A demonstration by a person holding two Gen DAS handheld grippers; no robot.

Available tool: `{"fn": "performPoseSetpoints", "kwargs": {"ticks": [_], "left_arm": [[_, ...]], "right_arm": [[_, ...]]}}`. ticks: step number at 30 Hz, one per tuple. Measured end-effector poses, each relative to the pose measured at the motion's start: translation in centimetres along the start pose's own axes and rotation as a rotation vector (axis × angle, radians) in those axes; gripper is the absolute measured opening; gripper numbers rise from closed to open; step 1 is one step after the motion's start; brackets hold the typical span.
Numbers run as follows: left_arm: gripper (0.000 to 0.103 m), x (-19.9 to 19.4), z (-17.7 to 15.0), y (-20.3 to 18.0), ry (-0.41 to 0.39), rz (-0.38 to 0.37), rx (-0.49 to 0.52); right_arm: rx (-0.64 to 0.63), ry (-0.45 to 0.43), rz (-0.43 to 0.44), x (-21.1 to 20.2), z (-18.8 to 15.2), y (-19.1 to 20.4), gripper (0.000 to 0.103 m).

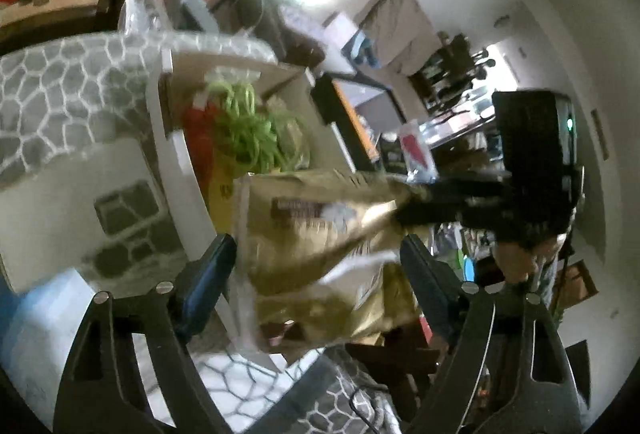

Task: Organize objects
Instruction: 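Lower the gold foil bag into the box and open the left tool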

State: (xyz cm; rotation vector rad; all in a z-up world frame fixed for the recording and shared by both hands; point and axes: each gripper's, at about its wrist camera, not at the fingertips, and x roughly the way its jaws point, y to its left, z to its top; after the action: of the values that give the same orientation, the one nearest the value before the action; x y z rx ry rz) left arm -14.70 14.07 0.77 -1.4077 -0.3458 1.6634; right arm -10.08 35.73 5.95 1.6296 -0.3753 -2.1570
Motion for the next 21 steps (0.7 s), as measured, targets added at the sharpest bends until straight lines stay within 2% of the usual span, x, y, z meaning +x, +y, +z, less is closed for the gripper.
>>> {"fn": "performPoseSetpoints", "kwargs": {"ticks": [3,5,7,10,16,19,20,21], "left_arm": [[0.079,1.0,-0.6,-0.7,0.027,0.055,0.003],[0.076,1.5,-0.9,-1.2,0.043,0.065,0.006],[0.075,2.0,-1.1,-1.3,0.056,0.093,-0.003],[0.075,2.5,-1.5,-1.6,0.067,0.131,0.013],[0.076,2.7,-1.6,-1.5,0.042,0.122,-0.02],[0.076,3.2,-1.9,-1.7,0.047,0.04,-0.06],[0.076,3.6,-2.1,-2.0,0.054,0.024,-0.065],[0.076,3.9,-2.2,-2.4,0.057,0.039,-0.055]], "right_arm": [[0.023,0.038,-0.043,1.0,0.2,-1.7,0.035],[0.046,0.062,-0.109,2.3,0.2,-3.0,0.038],[0.047,0.069,-0.157,3.4,0.3,-3.7,0.038],[0.049,0.068,-0.172,4.7,0.1,-4.2,0.038],[0.06,0.026,-0.206,5.3,0.2,-4.1,0.038],[0.08,-0.001,-0.217,5.2,0.5,-4.0,0.038],[0.089,-0.008,-0.206,5.2,0.6,-4.1,0.038],[0.097,-0.012,-0.191,5.1,0.7,-4.1,0.038]]}}
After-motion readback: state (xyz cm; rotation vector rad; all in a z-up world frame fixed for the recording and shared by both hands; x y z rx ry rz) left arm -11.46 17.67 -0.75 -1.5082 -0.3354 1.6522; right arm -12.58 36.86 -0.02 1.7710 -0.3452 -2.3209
